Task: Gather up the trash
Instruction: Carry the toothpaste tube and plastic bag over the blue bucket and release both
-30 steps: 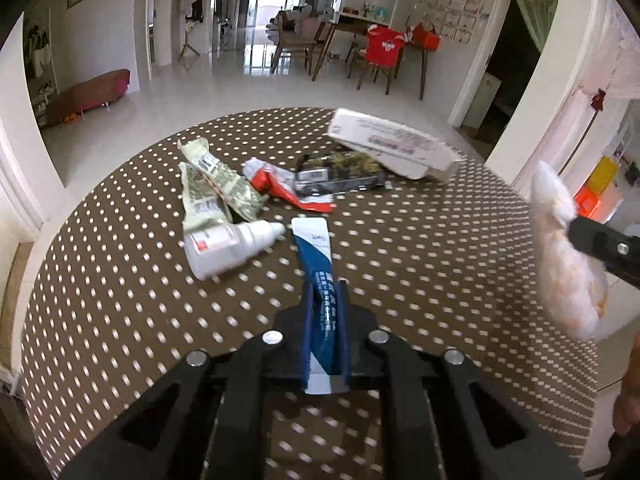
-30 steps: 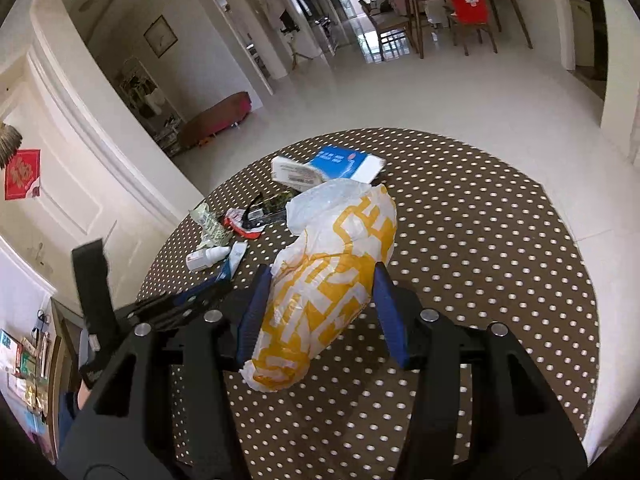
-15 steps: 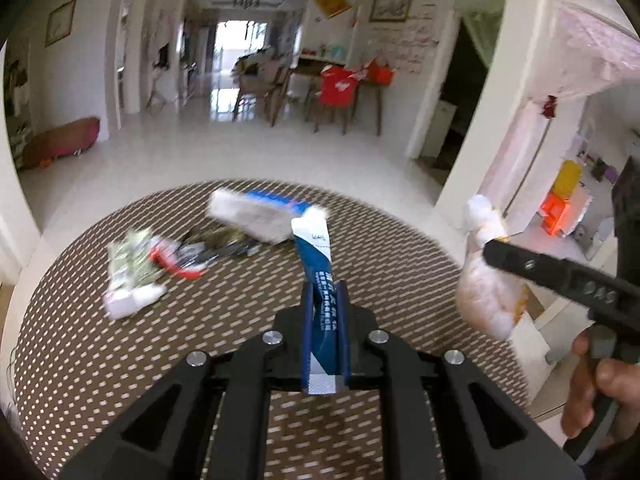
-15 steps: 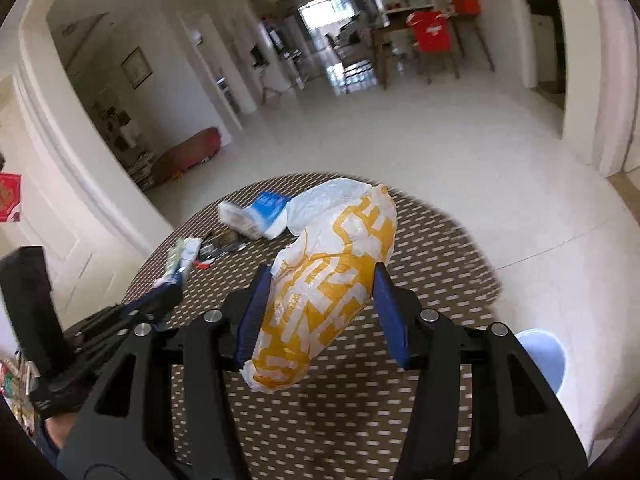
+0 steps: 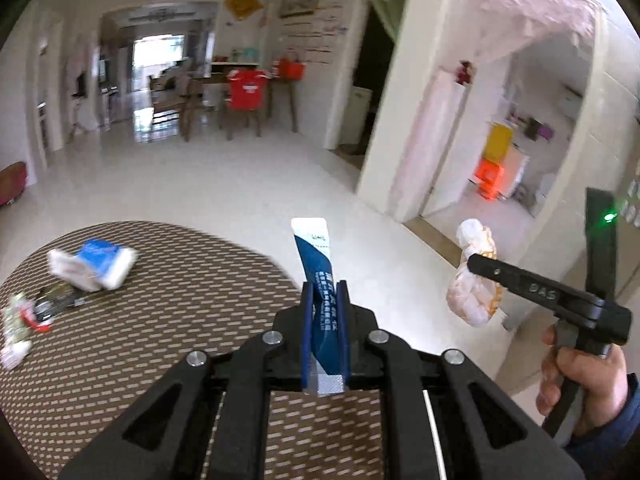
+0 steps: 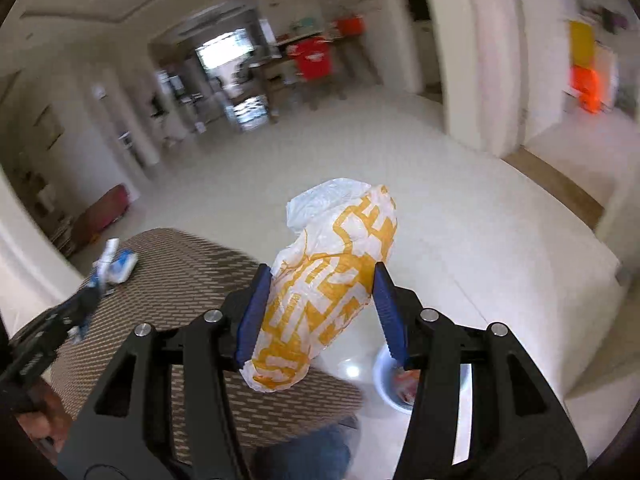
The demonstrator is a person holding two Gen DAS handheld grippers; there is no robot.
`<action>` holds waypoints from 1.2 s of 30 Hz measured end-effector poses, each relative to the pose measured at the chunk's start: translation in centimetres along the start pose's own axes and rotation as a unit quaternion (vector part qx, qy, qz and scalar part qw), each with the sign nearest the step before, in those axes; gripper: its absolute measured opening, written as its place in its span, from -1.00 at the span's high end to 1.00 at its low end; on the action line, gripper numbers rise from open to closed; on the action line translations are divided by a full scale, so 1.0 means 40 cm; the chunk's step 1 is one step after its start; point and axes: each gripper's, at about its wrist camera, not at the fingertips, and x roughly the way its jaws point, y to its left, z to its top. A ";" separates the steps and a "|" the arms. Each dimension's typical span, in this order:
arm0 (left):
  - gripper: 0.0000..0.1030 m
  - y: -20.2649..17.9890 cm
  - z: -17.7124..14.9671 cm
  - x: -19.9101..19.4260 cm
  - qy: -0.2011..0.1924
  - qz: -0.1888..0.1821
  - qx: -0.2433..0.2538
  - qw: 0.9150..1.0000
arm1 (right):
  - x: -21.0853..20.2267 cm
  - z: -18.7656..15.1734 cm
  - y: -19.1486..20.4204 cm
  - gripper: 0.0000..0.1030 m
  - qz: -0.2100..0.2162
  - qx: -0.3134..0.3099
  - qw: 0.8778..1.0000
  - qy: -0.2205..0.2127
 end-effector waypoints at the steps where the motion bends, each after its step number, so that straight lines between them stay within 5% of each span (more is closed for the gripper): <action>1: 0.79 -0.027 0.000 0.017 0.005 -0.007 0.007 1.000 | 0.008 -0.003 -0.028 0.02 -0.007 0.009 1.000 0.004; 10: 0.79 -0.192 -0.008 0.151 0.044 -0.047 0.041 0.997 | 0.142 -0.048 -0.223 -0.03 -0.050 0.046 0.996 0.064; 12: 0.79 -0.218 -0.011 0.188 0.057 -0.054 0.042 0.996 | 0.195 -0.073 -0.256 -0.19 -0.060 0.046 0.993 0.090; 14: 0.79 -0.240 -0.016 0.225 0.069 -0.057 0.045 0.995 | 0.270 -0.094 -0.289 -0.70 -0.072 0.061 0.988 0.125; 16: 0.79 -0.264 -0.023 0.264 0.082 -0.063 0.051 0.993 | 0.287 -0.113 -0.332 -0.71 -0.076 0.093 0.984 0.131; 32: 0.76 -0.338 -0.126 0.542 0.194 -0.109 0.068 0.973 | 0.099 -0.068 -0.395 -0.79 -0.078 0.142 0.986 0.026; 34: 0.38 -0.337 -0.129 0.571 0.208 -0.115 0.066 0.969 | 0.084 -0.056 -0.387 -0.79 -0.074 0.138 0.988 0.015; 35: -0.28 -0.335 -0.128 0.576 0.210 -0.108 0.063 0.970 | 0.077 -0.050 -0.381 -0.79 -0.071 0.136 0.988 0.011; 36: -0.62 -0.327 -0.125 0.576 0.206 -0.095 0.058 0.972 | 0.073 -0.046 -0.378 -0.79 -0.070 0.134 0.988 0.007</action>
